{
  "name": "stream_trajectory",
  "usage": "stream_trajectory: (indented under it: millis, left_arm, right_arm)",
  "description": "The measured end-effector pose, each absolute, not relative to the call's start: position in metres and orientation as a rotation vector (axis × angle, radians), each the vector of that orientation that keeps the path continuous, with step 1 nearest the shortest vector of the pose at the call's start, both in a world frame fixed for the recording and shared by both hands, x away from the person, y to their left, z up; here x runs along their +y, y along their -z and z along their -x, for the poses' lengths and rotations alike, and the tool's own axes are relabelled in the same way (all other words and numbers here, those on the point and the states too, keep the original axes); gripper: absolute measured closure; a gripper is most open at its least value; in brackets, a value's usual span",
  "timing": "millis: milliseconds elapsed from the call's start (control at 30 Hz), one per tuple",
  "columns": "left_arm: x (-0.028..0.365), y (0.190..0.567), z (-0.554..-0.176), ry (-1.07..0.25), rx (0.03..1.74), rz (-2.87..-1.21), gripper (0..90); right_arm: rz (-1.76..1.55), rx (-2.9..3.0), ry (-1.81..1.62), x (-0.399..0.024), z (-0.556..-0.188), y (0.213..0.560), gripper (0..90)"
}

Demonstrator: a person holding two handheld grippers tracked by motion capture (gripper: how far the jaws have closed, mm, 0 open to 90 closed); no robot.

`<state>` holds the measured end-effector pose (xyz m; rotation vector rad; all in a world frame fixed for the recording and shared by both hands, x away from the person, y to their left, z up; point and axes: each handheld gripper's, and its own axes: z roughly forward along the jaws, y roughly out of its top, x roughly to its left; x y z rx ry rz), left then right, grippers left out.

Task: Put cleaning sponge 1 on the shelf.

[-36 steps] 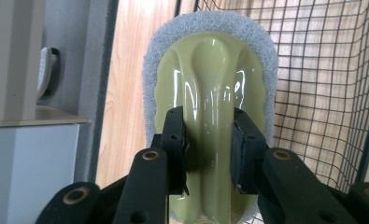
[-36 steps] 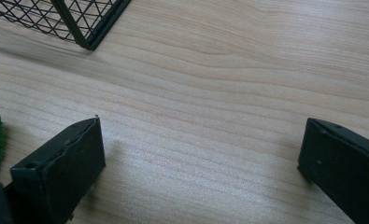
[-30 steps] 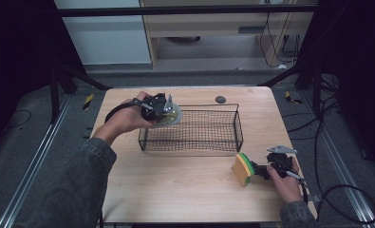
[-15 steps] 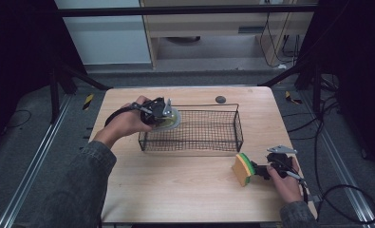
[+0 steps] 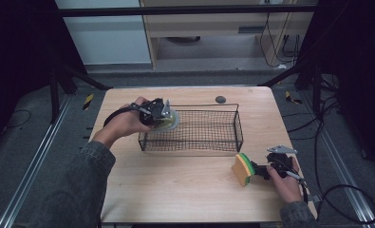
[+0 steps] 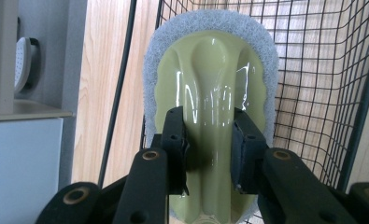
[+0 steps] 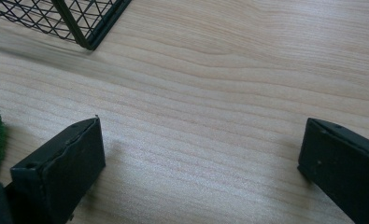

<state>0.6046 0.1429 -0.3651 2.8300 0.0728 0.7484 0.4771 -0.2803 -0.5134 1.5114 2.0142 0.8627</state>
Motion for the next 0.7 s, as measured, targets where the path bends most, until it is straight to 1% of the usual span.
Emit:
stream_trajectory:
  millis: [533, 700]
  left_arm:
    - [0.142, 0.379, -0.606, -0.737, 0.065, -2.858, 70.4]
    - [0.144, 0.390, -0.610, -0.712, 0.099, -2.860, 70.4]
  right_arm:
    - [-1.507, 2.016, -0.858, -0.281, -0.477, 0.513, 0.7]
    - [-1.509, 2.016, -0.860, -0.280, -0.477, 0.513, 0.7]
